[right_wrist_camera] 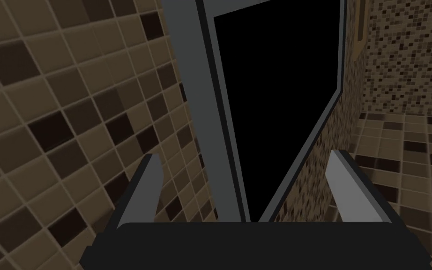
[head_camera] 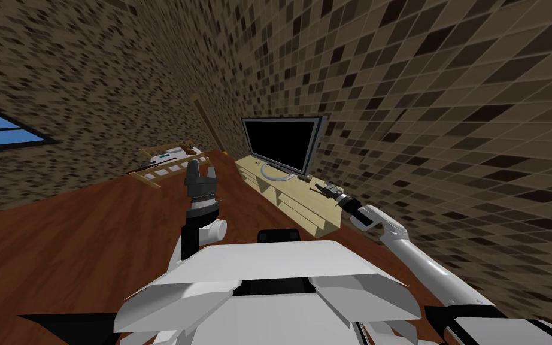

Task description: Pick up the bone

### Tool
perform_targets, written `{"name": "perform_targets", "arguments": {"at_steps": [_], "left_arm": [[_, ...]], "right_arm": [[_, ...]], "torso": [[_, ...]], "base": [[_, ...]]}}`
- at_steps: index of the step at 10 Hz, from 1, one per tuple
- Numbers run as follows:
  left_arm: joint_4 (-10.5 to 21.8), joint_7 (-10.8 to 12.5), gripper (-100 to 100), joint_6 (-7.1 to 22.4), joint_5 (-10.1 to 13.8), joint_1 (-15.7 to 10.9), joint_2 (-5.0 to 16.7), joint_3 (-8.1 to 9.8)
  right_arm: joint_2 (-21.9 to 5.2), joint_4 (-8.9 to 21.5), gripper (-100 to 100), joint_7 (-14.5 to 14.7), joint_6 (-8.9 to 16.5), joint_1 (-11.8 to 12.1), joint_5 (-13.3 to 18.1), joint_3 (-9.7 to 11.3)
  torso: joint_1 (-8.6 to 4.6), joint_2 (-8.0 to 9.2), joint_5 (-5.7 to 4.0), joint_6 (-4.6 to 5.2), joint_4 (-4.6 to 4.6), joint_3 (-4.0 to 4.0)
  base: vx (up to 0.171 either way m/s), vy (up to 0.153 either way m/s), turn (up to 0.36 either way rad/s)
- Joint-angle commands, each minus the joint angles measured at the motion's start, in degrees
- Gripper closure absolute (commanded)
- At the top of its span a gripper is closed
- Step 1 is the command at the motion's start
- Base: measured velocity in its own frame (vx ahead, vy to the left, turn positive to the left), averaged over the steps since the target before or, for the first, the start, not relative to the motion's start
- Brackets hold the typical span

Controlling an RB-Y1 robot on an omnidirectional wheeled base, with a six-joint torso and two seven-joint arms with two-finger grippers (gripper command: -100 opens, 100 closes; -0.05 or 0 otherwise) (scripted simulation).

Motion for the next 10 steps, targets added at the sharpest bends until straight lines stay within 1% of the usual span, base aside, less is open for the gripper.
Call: {"name": "perform_targets", "arguments": {"at_steps": [1,2,3,4,5,6,7,8,9,10], "left_arm": [[0.0,0.0,0,0.0,0.0,0.0,0.0,0.00],[0.0,0.0,0,0.0,0.0,0.0,0.0,0.01],[0.0,0.0,0,0.0,0.0,0.0,0.0,0.00],[0.0,0.0,0,0.0,0.0,0.0,0.0,0.01],[0.0,0.0,0,0.0,0.0,0.0,0.0,0.00],[0.0,0.0,0,0.0,0.0,0.0,0.0,0.01],[0.0,0.0,0,0.0,0.0,0.0,0.0,0.01],[0.0,0.0,0,0.0,0.0,0.0,0.0,0.01],[0.0,0.0,0,0.0,0.0,0.0,0.0,0.01],[0.0,0.0,0,0.0,0.0,0.0,0.0,0.01]], "right_arm": [[-0.5,2.9,-100,0.5,-0.8,-0.5,0.9,0.4],[-2.3,4.6,-100,0.6,-1.2,-1.1,2.6,1.4],[-2.3,6.1,-100,0.6,-1.2,-1.1,2.6,1.4],[-3.8,7.8,-100,0.7,-1.6,-1.6,4.3,2.6],[-3.8,9.5,-100,0.7,-1.6,-1.6,4.3,2.6],[-5.2,11.7,-100,0.7,-2.1,-2.1,6.1,3.9],[-5.2,13.2,-100,0.7,-2.1,-2.1,6.1,3.9],[-6.4,14.9,-100,0.6,-2.7,-2.5,8.0,5.4],[-6.4,16.9,-100,0.6,-2.7,-2.5,8.0,5.4],[-7.5,19.0,-100,0.5,-3.3,-2.8,9.9,7.0]], "torso": [[0.00,0.00,0.00,0.00,0.00,0.00],[-0.03,-0.01,-0.01,0.07,-0.01,-0.01],[0.00,-0.06,0.00,0.01,-0.01,-0.04],[-0.03,-0.04,-0.01,0.09,-0.02,-0.03],[-0.04,-0.05,-0.01,0.01,-0.01,-0.03],[-0.06,-0.04,-0.02,0.10,-0.02,-0.03],[-0.03,-0.09,-0.01,0.04,-0.02,-0.06],[-0.04,-0.09,-0.01,0.09,-0.03,-0.06],[-0.06,-0.14,-0.02,0.03,-0.03,-0.08],[-0.07,-0.11,-0.02,0.10,-0.03,-0.07]], "base": [[0.030,0.008,0.164],[0.041,0.020,0.284],[0.037,0.007,0.156],[0.037,0.008,0.328],[0.038,-0.001,0.121],[0.054,0.010,0.191],[0.051,0.003,0.158],[0.064,-0.001,0.276],[0.054,-0.008,0.125],[0.061,0.007,0.224]]}}
